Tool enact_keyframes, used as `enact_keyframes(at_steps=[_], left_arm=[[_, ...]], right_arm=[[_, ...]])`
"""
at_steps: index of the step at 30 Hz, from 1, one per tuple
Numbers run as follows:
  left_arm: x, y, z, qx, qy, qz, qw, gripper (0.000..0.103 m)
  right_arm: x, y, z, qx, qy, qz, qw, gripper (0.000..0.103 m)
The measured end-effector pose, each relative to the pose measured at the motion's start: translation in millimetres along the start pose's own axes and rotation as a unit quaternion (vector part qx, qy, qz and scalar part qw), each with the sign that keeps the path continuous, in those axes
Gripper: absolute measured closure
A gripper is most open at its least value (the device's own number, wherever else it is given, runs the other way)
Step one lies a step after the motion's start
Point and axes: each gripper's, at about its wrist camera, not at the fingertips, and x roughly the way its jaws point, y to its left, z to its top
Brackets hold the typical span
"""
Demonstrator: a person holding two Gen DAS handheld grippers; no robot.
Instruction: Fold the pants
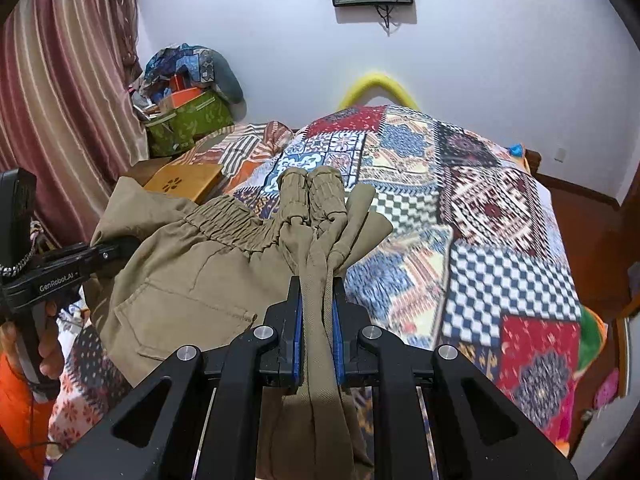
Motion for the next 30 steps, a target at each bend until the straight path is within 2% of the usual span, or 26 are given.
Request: enact_keyframes(at_steps=[6,12,19,21,23,26,28,30], left_arm=[[36.3,36.2,25.6,-0.018,0.005,0.009,0.9998,0.097],[79.9,66.6,39.0,-0.018,0.023,0.042,0.9987,0.097],[148.0,96.9,29.2,-0.007,0.073,0.083,0.9938,0.097],[164.0,106.3,22.3,-0.001,0.080,0.105,0.9912,0.097],[171.1,116.3,18.0,-0.011,0.083,0.110,0.9904,0.097],[172.9,131.8,10.6,-0.035,0.092,0.099,0.9902,0.093],[170.8,138.6,3.9,-0.035,0.097,0.105,0.9891,0.081],[168.6,141.9,-1.5,-0.028,0.102,0.114,0.9878,0.077]], right_arm=[[38.5,13.8,20.3,-0.001,0.000,-0.004,1.000,0.092],[87.5,25.4,27.6,0.006,0.016,-0.007,1.000,0.092],[152.3,28.0,11.6,0.032,0.067,-0.012,0.997,0.092],[169.2,27.5,2.0,0.046,0.089,-0.019,0.995,0.092],[178.7,27.7,-8.1,0.050,0.097,-0.029,0.994,0.092],[185.3,28.3,-18.6,0.039,0.117,-0.031,0.992,0.091],[184.6,28.7,-22.5,0.025,0.123,-0.032,0.992,0.085],[179.5,26.9,-22.7,0.014,0.126,-0.031,0.991,0.081]])
